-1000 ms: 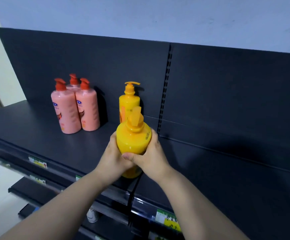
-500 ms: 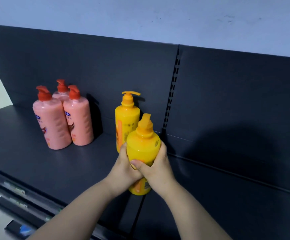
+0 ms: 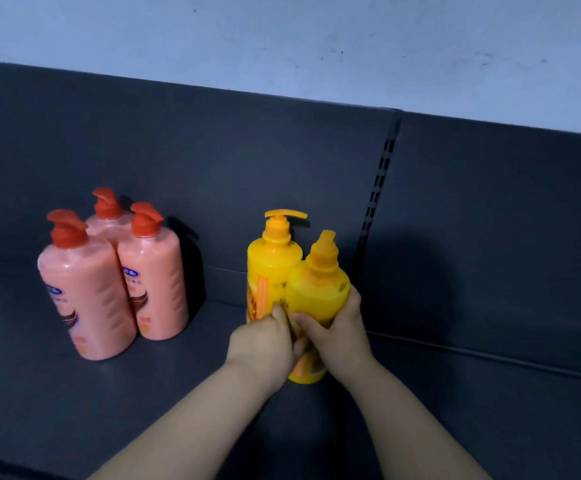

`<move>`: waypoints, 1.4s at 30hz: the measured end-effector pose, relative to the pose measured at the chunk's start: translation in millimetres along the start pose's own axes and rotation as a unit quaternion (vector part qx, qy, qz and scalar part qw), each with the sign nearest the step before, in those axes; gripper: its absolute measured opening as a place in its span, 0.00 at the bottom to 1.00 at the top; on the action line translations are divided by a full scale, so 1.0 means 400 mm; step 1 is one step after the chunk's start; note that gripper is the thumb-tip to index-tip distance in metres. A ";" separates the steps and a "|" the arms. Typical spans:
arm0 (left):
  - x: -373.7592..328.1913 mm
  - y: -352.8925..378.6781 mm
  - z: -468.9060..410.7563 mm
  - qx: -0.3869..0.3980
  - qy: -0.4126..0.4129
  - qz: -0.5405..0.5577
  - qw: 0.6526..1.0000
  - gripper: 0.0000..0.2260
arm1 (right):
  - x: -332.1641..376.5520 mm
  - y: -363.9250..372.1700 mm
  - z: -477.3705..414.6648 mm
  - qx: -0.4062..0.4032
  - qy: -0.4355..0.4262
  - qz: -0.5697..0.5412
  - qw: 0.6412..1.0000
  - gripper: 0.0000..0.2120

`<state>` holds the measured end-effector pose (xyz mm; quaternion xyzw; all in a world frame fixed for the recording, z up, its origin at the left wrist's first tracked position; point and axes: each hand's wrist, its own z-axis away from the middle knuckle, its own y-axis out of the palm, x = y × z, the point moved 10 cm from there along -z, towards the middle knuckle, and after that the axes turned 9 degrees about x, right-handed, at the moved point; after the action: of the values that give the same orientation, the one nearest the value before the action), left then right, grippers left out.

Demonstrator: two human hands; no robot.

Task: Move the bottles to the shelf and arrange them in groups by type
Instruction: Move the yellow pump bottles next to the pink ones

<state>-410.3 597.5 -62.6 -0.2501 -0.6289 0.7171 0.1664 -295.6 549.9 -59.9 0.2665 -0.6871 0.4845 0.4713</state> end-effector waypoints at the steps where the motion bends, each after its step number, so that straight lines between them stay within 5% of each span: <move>1: 0.010 -0.007 0.001 -0.008 0.017 -0.005 1.000 0.22 | 0.001 0.004 -0.005 -0.009 0.003 0.002 1.000 0.48; 16: 0.083 -0.014 0.062 -0.077 0.227 -0.001 0.971 0.19 | 0.020 0.037 -0.046 -0.093 0.045 0.025 0.994 0.46; 25: 0.114 0.028 0.092 -0.027 0.241 -0.055 0.969 0.25 | -0.027 0.131 0.110 -0.010 0.067 0.190 0.979 0.38; 32: -0.081 -0.012 0.189 -0.037 0.316 -0.061 0.946 0.27 | 0.066 0.022 0.264 0.005 0.021 0.422 0.906 0.37; 42: -0.541 0.072 0.435 -0.024 0.387 -0.083 0.918 0.31 | -0.067 -0.366 0.678 -0.066 0.108 0.458 0.880 0.54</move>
<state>-329.7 331.1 -44.0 -0.4592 -0.5509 0.5326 0.4494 -269.7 242.1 -46.7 -0.1635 -0.7078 0.6253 0.2851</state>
